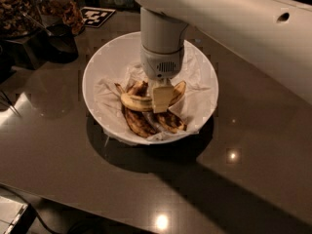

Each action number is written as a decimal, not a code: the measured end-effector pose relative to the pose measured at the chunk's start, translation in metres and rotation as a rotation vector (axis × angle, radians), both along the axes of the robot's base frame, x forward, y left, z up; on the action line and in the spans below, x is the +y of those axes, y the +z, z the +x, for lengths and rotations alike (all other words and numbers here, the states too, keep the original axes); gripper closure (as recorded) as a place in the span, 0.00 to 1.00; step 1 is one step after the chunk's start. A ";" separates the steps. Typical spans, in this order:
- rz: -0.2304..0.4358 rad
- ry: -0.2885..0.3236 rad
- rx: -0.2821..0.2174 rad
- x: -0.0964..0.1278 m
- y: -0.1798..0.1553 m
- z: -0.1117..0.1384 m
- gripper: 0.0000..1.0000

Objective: Pick banana from white bowl

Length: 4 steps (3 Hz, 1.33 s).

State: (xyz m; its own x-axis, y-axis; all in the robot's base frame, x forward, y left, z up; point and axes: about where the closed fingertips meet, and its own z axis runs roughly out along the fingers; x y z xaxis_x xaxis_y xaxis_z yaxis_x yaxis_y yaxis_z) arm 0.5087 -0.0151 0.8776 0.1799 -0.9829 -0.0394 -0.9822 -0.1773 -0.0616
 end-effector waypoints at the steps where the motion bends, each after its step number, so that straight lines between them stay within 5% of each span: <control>1: 0.019 0.002 -0.054 -0.003 0.025 -0.012 1.00; 4: 0.062 -0.004 -0.119 -0.028 0.092 -0.097 1.00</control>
Offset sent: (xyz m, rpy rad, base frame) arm -0.0781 -0.0287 0.0939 0.0400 -0.1099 0.0145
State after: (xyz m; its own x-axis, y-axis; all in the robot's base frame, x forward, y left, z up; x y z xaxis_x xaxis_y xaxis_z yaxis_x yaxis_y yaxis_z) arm 0.4121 -0.0432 0.9701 0.1825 -0.9801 -0.0784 -0.9680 -0.1652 -0.1888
